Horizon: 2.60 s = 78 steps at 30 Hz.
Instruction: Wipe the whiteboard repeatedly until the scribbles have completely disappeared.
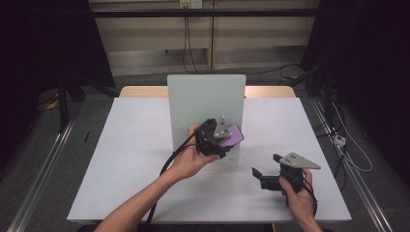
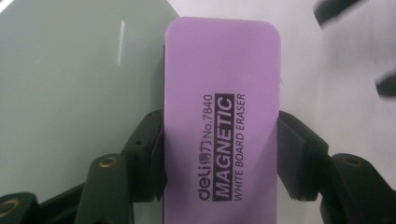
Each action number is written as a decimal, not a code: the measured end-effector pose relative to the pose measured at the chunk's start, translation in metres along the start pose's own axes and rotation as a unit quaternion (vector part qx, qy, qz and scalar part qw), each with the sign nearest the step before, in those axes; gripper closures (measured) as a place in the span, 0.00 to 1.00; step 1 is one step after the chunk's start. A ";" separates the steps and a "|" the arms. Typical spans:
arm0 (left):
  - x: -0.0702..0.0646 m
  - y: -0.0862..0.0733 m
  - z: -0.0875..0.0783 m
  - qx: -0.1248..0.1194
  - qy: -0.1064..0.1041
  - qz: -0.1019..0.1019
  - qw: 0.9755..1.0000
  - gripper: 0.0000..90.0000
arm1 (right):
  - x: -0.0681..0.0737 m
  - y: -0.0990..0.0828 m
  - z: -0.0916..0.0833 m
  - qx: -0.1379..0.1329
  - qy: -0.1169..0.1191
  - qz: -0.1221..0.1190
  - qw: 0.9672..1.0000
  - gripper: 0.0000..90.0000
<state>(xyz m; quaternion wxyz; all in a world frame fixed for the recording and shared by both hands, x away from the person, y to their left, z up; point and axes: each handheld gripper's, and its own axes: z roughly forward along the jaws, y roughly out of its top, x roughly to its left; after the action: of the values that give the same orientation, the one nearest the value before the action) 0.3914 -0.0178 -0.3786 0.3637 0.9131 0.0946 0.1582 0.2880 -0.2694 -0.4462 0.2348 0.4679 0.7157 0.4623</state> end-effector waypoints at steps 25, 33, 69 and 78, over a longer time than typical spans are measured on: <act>0.025 0.011 -0.031 -0.030 0.037 -0.014 0.999 0.46 | 0.000 0.000 0.000 0.001 0.000 0.001 1.000 0.05; 0.000 0.004 0.000 -0.007 0.004 0.017 1.000 0.46 | 0.000 0.000 0.000 0.000 -0.001 0.000 1.000 0.04; 0.008 -0.015 -0.011 0.032 -0.011 0.007 0.999 0.46 | 0.000 0.000 -0.001 0.000 0.000 -0.001 1.000 0.04; -0.011 -0.021 0.014 0.060 -0.041 0.020 0.997 0.46 | 0.001 0.000 -0.001 -0.001 0.000 -0.002 1.000 0.04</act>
<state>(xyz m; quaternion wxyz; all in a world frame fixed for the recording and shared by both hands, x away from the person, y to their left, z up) 0.3848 -0.0147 -0.4055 0.3084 0.9407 0.0708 0.1222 0.2867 -0.2688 -0.4454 0.2358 0.4663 0.7163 0.4624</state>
